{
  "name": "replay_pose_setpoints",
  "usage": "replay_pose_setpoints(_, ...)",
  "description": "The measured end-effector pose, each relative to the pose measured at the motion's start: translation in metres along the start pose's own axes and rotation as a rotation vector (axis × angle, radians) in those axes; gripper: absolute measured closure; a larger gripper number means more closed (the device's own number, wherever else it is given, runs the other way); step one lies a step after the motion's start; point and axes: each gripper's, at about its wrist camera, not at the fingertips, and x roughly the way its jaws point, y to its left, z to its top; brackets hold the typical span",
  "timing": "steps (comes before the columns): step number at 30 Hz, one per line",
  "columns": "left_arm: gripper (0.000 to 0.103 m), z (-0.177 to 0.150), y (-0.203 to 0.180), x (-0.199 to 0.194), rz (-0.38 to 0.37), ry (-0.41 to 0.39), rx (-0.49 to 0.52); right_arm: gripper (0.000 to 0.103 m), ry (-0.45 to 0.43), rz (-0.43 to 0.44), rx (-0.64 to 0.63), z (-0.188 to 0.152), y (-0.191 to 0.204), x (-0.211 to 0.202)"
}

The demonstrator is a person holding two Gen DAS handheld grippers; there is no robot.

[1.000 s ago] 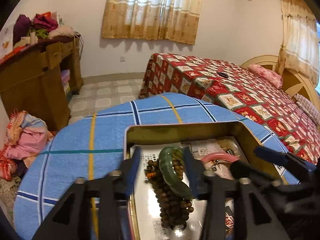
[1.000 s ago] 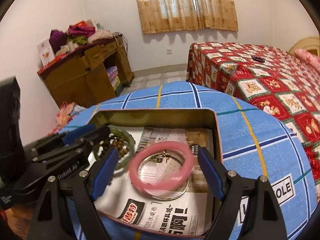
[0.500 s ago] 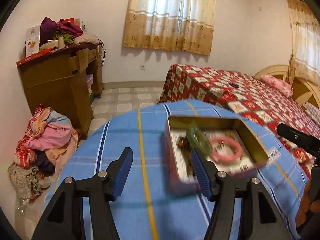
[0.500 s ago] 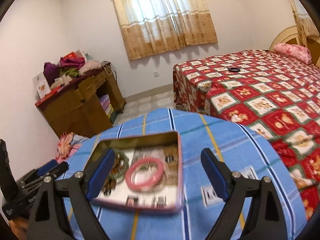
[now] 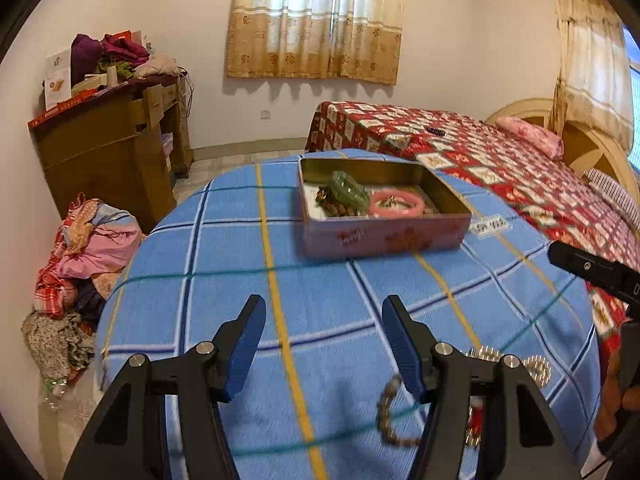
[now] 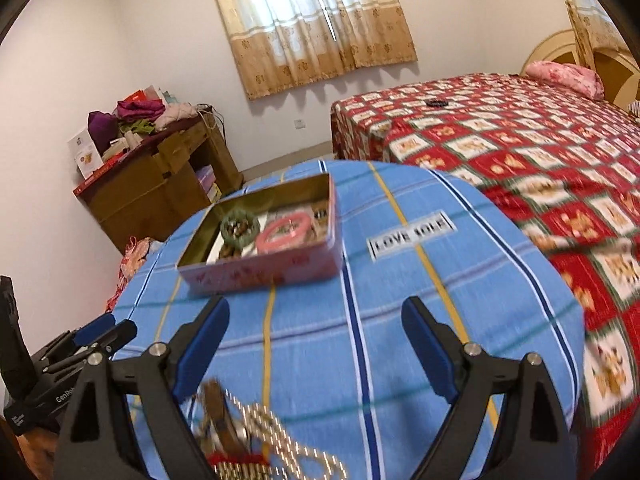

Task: Organize jewelry
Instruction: 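Withdraw both tools from the tin toward the remaining jewelry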

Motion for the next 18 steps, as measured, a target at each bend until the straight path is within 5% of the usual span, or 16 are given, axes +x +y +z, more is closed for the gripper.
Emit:
replay_pose_setpoints(14,0.042,-0.033,-0.007,-0.015,-0.066,0.052,0.020,0.018,0.075,0.034,-0.039,-0.044,0.006,-0.013)
replay_pose_setpoints(18,0.042,-0.039,-0.013,-0.012,-0.121,0.084,0.022,0.030,0.106,0.060,-0.052,-0.050,0.012,-0.009)
